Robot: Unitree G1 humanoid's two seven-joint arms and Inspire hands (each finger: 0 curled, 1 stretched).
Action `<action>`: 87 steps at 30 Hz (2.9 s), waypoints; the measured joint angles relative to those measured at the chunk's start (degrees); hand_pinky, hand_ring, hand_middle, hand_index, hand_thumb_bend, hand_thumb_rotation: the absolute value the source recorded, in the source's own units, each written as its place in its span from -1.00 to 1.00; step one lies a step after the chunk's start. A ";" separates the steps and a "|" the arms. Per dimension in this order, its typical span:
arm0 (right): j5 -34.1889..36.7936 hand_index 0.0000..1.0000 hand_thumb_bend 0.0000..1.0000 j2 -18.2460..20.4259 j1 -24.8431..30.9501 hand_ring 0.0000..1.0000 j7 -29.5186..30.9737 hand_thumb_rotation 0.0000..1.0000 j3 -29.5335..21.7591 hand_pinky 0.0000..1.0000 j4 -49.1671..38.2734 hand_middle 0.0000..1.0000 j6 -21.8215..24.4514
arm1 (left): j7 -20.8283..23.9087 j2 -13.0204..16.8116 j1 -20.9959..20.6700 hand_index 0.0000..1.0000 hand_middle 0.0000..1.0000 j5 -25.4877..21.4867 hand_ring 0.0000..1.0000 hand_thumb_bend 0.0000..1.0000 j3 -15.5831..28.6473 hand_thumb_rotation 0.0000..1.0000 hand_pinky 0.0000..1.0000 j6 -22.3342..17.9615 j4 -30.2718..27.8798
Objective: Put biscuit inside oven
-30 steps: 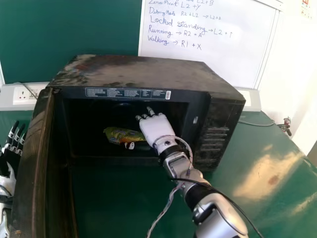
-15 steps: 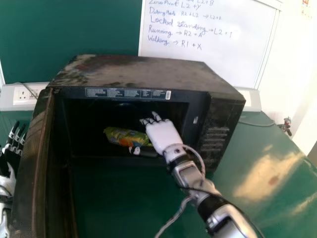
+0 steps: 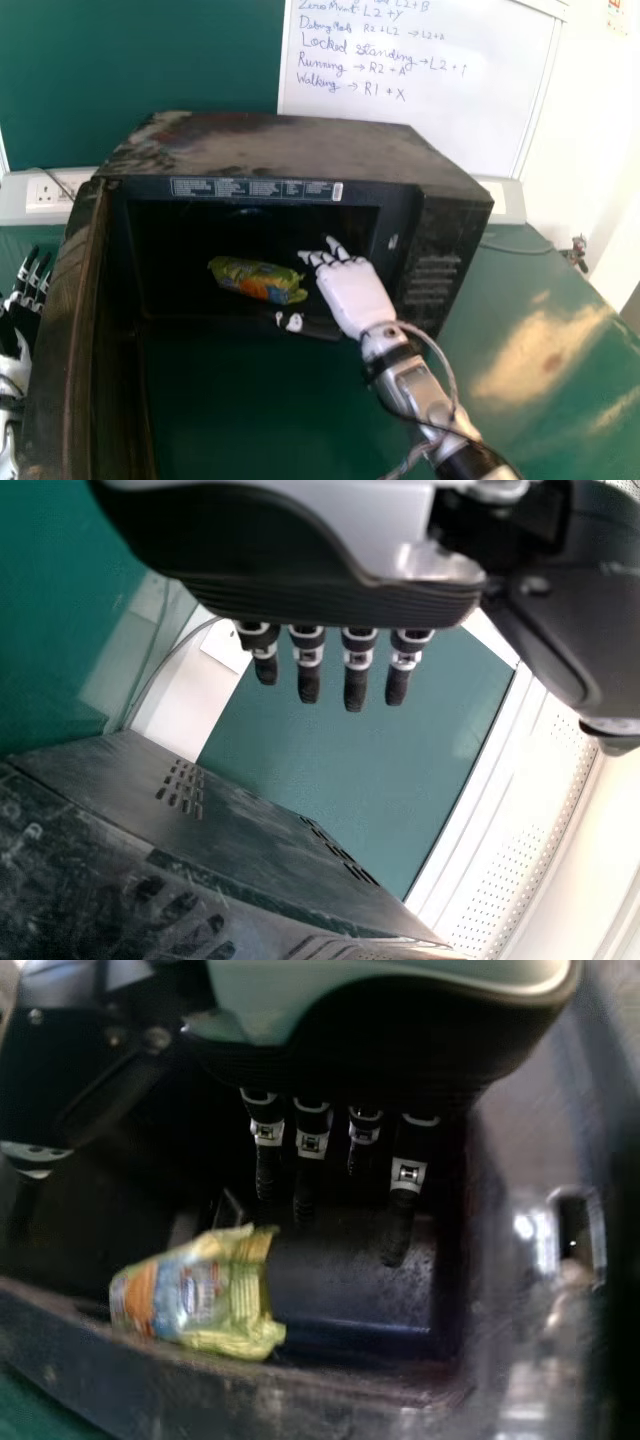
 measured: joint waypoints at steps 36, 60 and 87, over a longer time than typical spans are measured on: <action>9.13 0.51 0.83 -2.98 16.44 -0.01 -10.54 0.90 -13.51 -0.26 1.69 0.24 -25.66 | -0.29 0.50 -0.50 0.65 0.28 -0.01 -0.13 -0.79 0.01 -1.00 -0.99 0.34 1.56; 27.47 0.32 0.62 -0.57 17.59 -0.22 -8.25 1.00 -24.27 -0.37 20.86 0.02 -46.58 | -0.21 0.59 -0.53 0.68 0.29 -0.03 -0.12 -0.77 0.01 -1.00 -0.81 0.42 1.23; 48.81 0.13 0.33 6.51 9.69 -0.49 7.59 1.00 -38.26 -0.61 38.25 -0.30 -52.83 | -0.86 2.17 0.00 0.67 0.29 0.01 -0.12 -0.79 0.27 -1.00 -0.82 1.01 1.65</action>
